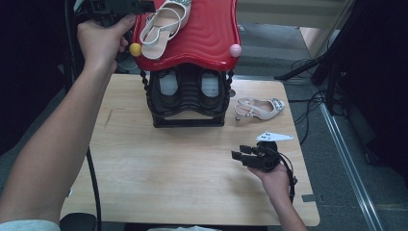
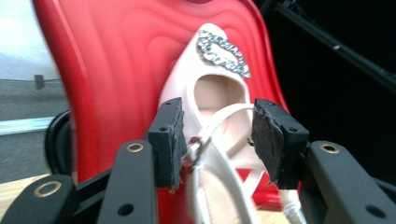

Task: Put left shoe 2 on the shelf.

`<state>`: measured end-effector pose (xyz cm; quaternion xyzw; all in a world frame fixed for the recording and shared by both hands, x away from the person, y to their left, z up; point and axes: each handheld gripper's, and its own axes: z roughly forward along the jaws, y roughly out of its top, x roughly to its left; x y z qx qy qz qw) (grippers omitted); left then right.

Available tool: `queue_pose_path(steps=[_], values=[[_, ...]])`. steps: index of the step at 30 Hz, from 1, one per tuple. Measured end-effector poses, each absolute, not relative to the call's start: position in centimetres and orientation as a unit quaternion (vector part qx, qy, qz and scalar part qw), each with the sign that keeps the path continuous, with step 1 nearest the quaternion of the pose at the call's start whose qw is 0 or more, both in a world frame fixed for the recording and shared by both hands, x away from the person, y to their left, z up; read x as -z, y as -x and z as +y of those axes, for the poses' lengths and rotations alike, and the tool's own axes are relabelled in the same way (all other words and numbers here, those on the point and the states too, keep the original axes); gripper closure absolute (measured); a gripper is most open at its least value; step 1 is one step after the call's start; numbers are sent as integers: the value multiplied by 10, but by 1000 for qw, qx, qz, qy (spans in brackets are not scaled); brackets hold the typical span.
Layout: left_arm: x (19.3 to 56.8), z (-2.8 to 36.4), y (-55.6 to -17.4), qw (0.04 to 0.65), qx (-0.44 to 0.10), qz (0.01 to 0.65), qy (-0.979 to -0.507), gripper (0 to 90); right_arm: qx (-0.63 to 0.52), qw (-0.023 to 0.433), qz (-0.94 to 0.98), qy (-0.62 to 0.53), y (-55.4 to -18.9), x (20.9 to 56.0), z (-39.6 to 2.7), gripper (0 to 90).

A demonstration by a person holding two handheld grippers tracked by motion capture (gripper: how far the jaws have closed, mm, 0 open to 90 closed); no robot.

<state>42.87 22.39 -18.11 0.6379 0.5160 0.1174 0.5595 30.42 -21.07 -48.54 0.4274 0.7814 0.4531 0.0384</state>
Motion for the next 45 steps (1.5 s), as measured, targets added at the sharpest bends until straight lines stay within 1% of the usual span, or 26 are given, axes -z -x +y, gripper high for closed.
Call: queue_pose_path(steps=[4, 14, 20, 26, 33, 42, 45], values=[[187, 234, -428, 554, -115, 518, -642, 539, -454, 39, 781, -426, -305, 486, -211, 510], [201, 265, -415, 531, -136, 536, -642, 530, -454, 38, 784, -421, -311, 484, -207, 507], [218, 277, -403, 522, -149, 538, -645, 520, -453, 37, 787, -416, -316, 483, -204, 506], [234, 286, -398, 519, -143, 540, -647, 508, -453, 39, 791, -408, -319, 483, -200, 505], [267, 301, -390, 517, -132, 549, -643, 506, -449, 42, 797, -402, -322, 484, -197, 517], [307, 306, -386, 515, -125, 549, -646, 504, -444, 48, 798, -403, -322, 484, -195, 523], [320, 305, -384, 514, -131, 554, -641, 515, -445, 50, 799, -402, -323, 484, -196, 525]])
